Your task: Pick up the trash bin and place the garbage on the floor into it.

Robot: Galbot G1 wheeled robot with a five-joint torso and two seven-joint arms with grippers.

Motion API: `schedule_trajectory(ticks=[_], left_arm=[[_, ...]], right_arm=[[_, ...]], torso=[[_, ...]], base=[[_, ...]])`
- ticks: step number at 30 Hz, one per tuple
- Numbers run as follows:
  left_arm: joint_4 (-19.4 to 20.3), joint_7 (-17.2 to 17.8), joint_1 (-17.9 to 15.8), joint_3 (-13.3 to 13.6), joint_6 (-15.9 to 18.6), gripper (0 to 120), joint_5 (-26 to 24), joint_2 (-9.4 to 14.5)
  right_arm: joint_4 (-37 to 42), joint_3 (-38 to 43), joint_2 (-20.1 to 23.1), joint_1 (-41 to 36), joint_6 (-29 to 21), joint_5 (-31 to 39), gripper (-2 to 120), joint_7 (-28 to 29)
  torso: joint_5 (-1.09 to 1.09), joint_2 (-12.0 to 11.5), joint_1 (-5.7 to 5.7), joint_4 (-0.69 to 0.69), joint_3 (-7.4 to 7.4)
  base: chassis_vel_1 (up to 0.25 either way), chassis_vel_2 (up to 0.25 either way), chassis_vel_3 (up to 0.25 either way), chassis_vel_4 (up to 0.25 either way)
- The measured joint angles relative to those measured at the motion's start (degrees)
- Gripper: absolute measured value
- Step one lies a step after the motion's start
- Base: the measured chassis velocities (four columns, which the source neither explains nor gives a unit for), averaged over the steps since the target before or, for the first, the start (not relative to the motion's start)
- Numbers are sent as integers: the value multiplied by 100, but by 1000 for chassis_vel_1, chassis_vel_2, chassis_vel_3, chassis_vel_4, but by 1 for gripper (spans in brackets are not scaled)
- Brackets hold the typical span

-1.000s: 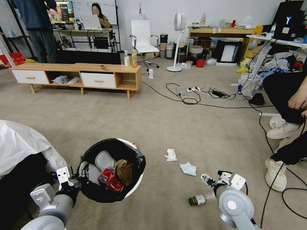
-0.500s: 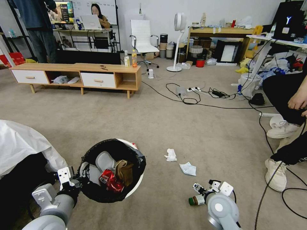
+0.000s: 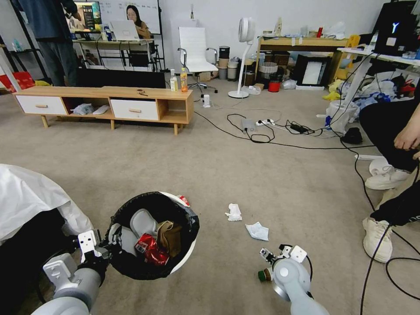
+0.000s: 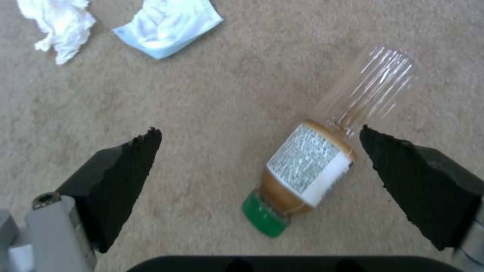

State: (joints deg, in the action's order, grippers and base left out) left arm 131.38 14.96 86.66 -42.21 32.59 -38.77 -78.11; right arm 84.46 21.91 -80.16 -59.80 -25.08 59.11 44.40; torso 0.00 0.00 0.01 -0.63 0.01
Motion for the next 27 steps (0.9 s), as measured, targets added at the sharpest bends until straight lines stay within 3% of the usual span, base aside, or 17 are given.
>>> schedule_trajectory(ticks=[13,27], left_arm=[[5,4,7,-21,0,6,14,-19],[-15,-1,16,-23,-6,6,30,-35]], right_arm=[[-983,279,-96,266,174,-278,100,-568],[-1534,416,-154,361,292,-508,100,-889]], torso=[[1,0,0,0,0],[0,0,0,1,0]], base=[[0,0,0,0],[0,0,0,0]])
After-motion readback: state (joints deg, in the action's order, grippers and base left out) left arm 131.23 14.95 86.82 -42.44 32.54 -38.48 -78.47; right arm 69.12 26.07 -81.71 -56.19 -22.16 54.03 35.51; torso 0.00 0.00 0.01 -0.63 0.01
